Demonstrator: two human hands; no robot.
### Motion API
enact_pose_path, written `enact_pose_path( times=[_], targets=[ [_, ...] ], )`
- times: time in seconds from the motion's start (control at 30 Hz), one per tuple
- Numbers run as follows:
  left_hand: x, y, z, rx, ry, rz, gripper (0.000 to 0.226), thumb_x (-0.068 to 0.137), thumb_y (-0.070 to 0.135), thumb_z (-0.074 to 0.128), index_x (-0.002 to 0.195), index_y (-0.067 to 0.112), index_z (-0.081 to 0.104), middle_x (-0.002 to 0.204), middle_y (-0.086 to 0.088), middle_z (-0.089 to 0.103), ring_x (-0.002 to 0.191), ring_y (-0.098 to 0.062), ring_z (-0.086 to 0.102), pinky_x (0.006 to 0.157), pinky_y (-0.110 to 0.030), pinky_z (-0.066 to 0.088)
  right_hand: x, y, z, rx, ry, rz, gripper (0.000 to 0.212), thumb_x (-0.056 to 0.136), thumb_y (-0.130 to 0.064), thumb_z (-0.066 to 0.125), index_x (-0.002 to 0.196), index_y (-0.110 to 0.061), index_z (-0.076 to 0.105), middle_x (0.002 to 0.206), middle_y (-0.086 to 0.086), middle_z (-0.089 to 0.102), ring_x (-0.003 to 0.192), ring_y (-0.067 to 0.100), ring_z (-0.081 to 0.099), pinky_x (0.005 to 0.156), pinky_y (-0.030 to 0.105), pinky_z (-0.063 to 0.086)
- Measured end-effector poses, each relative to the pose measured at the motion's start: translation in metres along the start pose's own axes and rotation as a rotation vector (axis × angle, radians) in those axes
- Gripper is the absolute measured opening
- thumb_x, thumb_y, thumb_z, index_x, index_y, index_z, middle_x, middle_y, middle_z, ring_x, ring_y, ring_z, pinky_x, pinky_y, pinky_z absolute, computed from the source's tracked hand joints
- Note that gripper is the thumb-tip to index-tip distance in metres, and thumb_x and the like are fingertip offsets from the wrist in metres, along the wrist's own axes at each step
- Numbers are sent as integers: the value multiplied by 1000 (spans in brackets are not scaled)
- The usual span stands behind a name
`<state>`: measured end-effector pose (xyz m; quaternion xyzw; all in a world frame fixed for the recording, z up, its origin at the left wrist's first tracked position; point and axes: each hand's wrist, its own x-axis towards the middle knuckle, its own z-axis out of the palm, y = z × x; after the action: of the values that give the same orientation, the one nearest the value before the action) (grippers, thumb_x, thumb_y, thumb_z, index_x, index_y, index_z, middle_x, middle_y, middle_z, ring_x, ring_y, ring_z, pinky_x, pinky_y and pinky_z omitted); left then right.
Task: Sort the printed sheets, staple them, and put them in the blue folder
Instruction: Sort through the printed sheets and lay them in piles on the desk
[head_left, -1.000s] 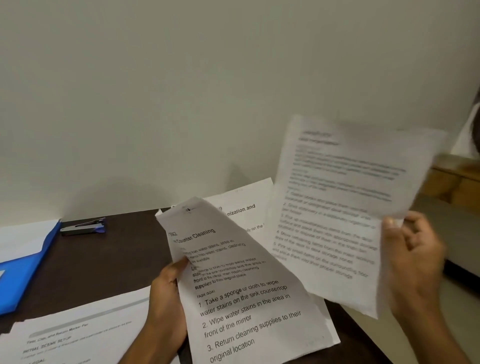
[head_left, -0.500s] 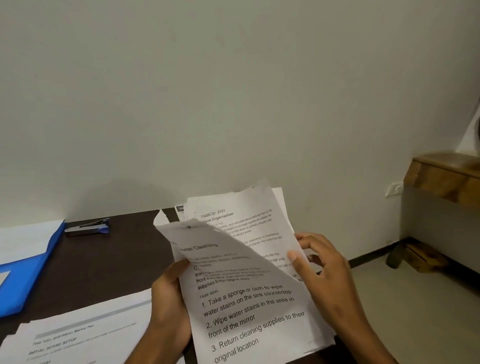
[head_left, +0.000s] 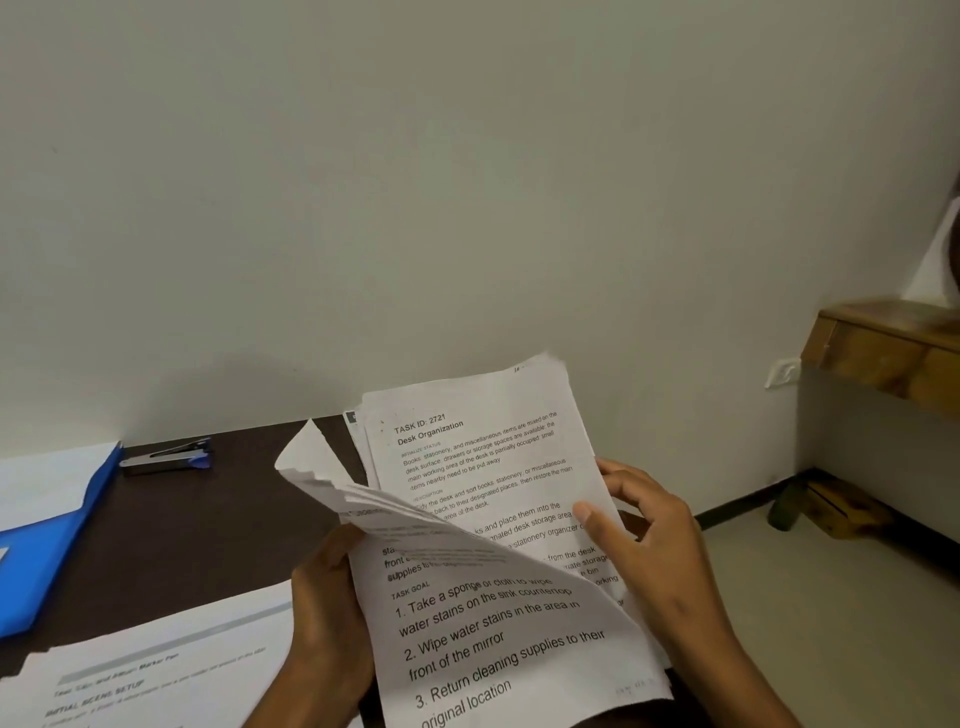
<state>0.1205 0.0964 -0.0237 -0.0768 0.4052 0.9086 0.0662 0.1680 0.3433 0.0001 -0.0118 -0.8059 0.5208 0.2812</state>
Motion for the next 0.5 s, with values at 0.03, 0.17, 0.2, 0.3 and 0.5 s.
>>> enact_pose_path(
  times=[0.03, 0.17, 0.2, 0.3, 0.5],
  targets=[
    [0, 0, 0, -1, -13, -2, 19, 96, 17, 45, 93, 9, 62, 82, -16, 69, 78, -33, 64, 75, -45, 50, -2, -3, 0, -23, 5, -21, 11, 95, -17, 76, 101, -25, 78, 126, -28, 68, 103, 1, 72, 72, 18, 60],
    [1, 1, 0, -5, -13, 2, 21, 76, 20, 55, 92, 12, 63, 76, -13, 71, 70, -31, 67, 73, -44, 50, -12, -17, -1, -77, -23, -171, 20, 89, -9, 79, 91, -29, 76, 115, -20, 72, 106, 4, 70, 73, 8, 53],
    [2, 1, -1, -2, -21, 8, 19, 76, 20, 55, 91, 12, 64, 81, -16, 72, 71, -33, 69, 76, -46, 52, -15, -19, -1, -97, -54, -223, 25, 86, -7, 81, 88, -31, 75, 113, -16, 73, 108, 6, 70, 78, 8, 52],
    [5, 1, -3, 59, -48, 20, 25, 95, 18, 49, 79, 14, 68, 96, -26, 69, 81, -39, 70, 80, -50, 57, -20, -21, -1, -143, -137, -321, 26, 83, -6, 85, 86, -30, 75, 114, -15, 75, 115, 11, 68, 89, 13, 54],
    [0, 1, 2, 106, -91, 72, 54, 99, 16, 40, 56, 20, 73, 69, -14, 67, 59, -29, 70, 66, -40, 53, -25, -25, -1, -6, -179, -234, 28, 83, 2, 81, 83, -25, 75, 138, -19, 64, 135, 2, 54, 83, 14, 59]
  ],
)
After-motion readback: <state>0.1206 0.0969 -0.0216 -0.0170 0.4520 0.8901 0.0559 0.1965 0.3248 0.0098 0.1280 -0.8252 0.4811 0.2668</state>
